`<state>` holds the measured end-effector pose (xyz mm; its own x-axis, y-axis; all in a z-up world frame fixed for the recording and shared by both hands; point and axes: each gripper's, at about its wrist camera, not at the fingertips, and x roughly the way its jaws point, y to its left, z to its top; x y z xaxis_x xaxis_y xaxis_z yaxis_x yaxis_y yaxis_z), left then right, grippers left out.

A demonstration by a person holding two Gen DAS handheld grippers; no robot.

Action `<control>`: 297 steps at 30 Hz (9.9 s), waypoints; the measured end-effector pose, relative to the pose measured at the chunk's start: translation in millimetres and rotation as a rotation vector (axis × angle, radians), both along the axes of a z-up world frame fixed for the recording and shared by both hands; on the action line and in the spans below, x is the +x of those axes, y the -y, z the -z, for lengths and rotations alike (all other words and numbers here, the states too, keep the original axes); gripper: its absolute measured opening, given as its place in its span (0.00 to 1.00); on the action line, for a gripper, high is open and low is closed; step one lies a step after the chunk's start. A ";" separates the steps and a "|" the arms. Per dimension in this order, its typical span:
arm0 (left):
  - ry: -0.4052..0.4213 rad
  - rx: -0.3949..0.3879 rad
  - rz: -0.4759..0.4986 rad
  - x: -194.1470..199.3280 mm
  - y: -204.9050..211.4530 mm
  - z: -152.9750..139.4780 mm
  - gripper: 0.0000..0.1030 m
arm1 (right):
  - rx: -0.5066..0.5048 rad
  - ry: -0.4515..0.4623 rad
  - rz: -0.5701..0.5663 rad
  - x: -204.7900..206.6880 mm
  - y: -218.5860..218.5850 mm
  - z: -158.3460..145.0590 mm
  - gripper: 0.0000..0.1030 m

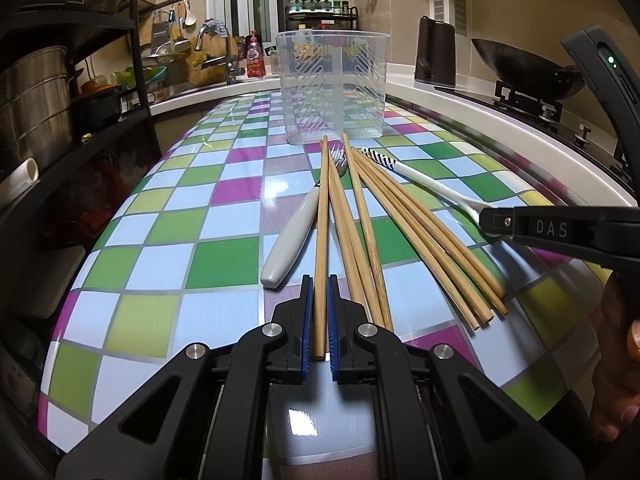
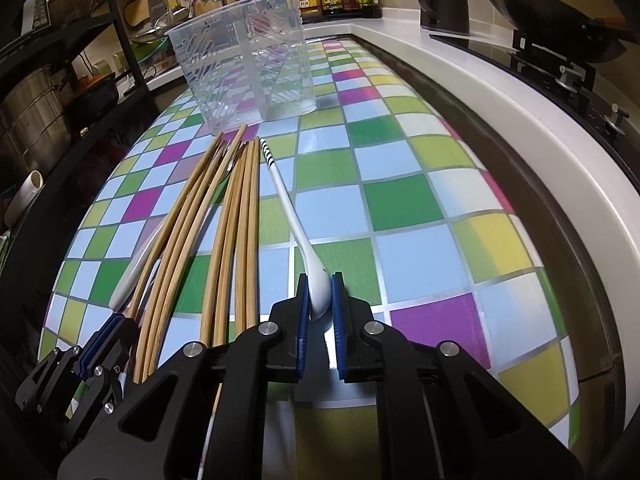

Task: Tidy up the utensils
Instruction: 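Lift and carry the spoon with the right tool while the left carries the chopstick to the container, then open the right tool to drop the spoon in the container while the left drops its chopstick, then move both tools back down to the chopsticks on the cloth, then grasp one chopstick with the left tool while the right tool grasps another chopstick, then lift and carry the chopstick with the left tool while the right carries its chopstick to the container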

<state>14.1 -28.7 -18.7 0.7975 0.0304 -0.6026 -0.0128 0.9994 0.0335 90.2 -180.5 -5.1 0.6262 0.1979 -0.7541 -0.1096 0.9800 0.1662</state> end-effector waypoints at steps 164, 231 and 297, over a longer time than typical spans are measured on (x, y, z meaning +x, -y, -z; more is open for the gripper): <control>-0.051 -0.114 0.098 8.4 -4.7 -4.2 0.06 | 0.039 0.111 -0.215 -24.2 -22.8 5.4 0.07; -0.006 -0.044 0.010 -0.8 -7.2 -0.9 0.08 | -0.046 0.161 0.010 -35.5 -1.1 13.7 0.07; 0.210 -0.256 0.136 85.6 -81.0 -211.0 0.07 | 0.027 0.475 -0.068 16.2 17.9 -199.7 0.06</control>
<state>99.7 52.3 192.2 0.8911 -0.2152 -0.3995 0.1407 0.9681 -0.2075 106.4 -198.4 194.6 0.8852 0.2658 -0.3819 -0.2433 0.9640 0.1070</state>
